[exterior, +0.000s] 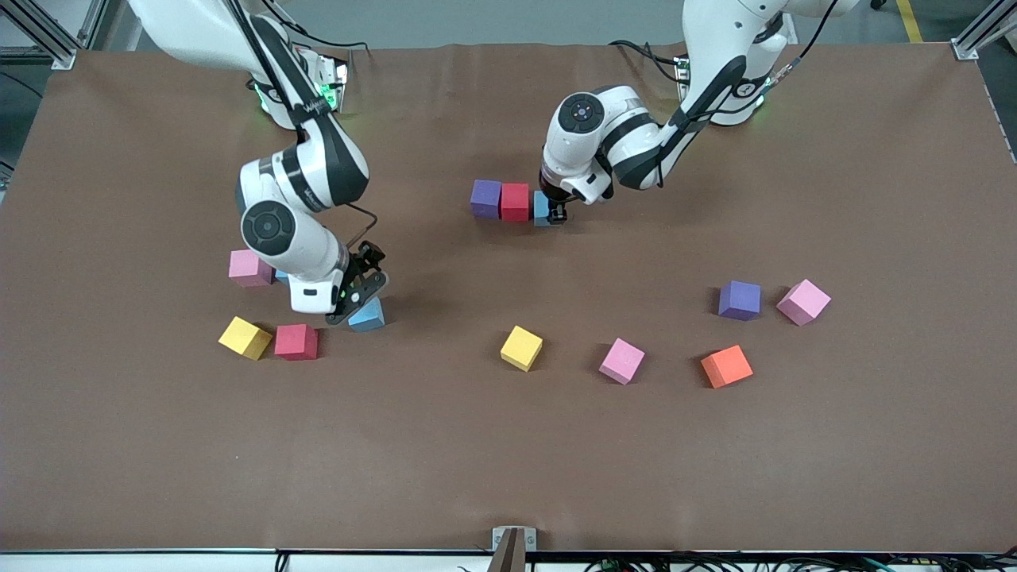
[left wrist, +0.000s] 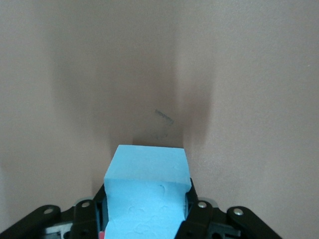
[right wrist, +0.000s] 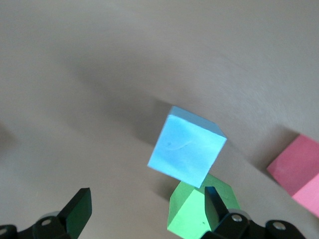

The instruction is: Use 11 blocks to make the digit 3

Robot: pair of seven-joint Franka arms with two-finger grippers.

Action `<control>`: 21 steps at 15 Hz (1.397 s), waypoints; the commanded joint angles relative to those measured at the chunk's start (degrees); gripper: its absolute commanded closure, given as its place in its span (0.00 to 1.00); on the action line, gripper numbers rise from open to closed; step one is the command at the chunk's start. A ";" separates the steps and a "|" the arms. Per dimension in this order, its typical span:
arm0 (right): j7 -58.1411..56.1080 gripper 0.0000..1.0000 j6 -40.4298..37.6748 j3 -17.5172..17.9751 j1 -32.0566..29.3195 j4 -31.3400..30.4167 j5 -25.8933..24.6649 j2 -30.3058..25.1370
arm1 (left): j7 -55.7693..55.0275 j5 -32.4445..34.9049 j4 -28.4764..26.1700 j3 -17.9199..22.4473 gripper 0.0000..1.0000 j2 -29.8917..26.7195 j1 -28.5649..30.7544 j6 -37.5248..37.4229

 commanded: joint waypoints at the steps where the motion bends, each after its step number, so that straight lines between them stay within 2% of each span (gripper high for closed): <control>1: 10.56 0.00 -0.24 0.98 -1.78 2.16 1.09 1.59 | -7.08 0.71 -1.25 -0.20 0.81 -1.42 -0.94 1.33; 4: 17.72 0.00 -0.33 0.72 -2.13 4.36 0.92 3.61 | -7.08 0.71 -1.16 -0.11 0.81 -1.15 -1.29 1.34; 11: 17.73 0.00 -0.33 -0.69 -1.96 7.88 0.39 8.09 | -7.61 0.71 -0.90 -0.11 0.81 -0.89 -1.91 1.69; 21: 15.09 0.00 1.78 -0.60 -0.90 8.32 -0.75 11.35 | -7.52 2.11 0.06 -0.11 0.80 -0.45 -2.17 2.21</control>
